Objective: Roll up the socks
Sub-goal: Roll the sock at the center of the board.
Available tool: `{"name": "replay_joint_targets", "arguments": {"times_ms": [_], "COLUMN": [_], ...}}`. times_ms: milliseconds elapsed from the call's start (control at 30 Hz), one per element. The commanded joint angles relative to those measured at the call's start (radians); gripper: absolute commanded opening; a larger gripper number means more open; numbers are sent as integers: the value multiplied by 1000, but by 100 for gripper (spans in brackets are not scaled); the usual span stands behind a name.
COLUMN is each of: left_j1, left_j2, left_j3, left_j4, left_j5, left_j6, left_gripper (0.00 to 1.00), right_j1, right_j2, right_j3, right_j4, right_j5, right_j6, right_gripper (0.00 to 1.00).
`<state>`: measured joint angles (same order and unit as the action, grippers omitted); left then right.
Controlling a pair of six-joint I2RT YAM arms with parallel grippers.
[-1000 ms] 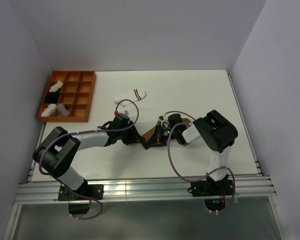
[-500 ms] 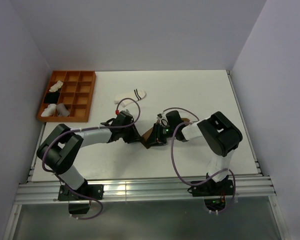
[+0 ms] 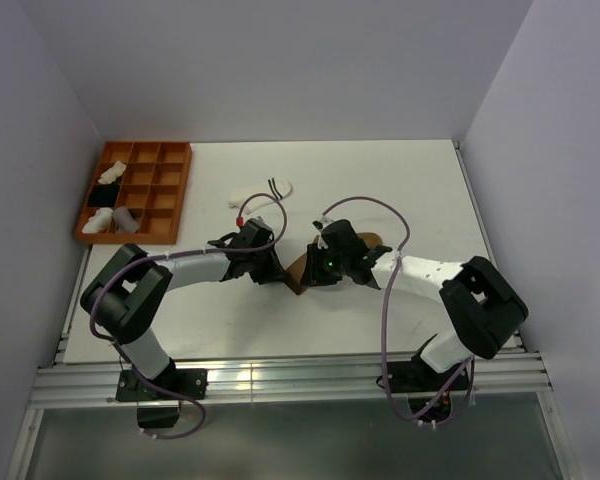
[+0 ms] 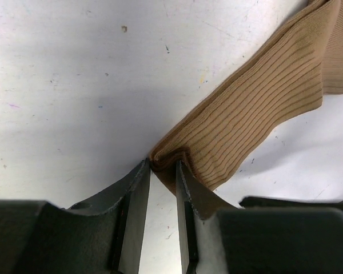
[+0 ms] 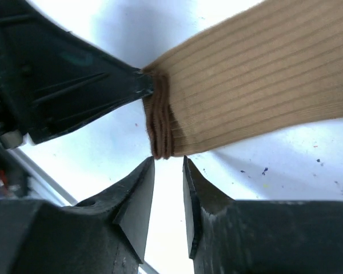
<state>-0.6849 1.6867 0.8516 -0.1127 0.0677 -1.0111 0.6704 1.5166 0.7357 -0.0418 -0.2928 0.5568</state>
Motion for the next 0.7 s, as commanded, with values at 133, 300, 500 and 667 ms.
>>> {"name": "replay_joint_targets", "arguments": {"times_ms": [133, 300, 500, 667], "left_j1": [-22, -25, -25, -27], "left_j2": [61, 53, 50, 54], "left_j3": [1, -2, 4, 6], "left_j4": [-125, -133, -140, -139], "left_j5": [-92, -105, -108, -103], "left_j6": [46, 51, 60, 63], "left_gripper": [32, 31, 31, 31], "right_j1": [133, 136, 130, 135], "right_j2": [-43, 2, 73, 70], "right_j3": [67, 56, 33, 22], "right_j4": [-6, 77, 105, 83], "right_j5": [215, 207, 202, 247], "right_j6": [-132, -110, -109, -132], "right_gripper": [26, 19, 16, 15]}}
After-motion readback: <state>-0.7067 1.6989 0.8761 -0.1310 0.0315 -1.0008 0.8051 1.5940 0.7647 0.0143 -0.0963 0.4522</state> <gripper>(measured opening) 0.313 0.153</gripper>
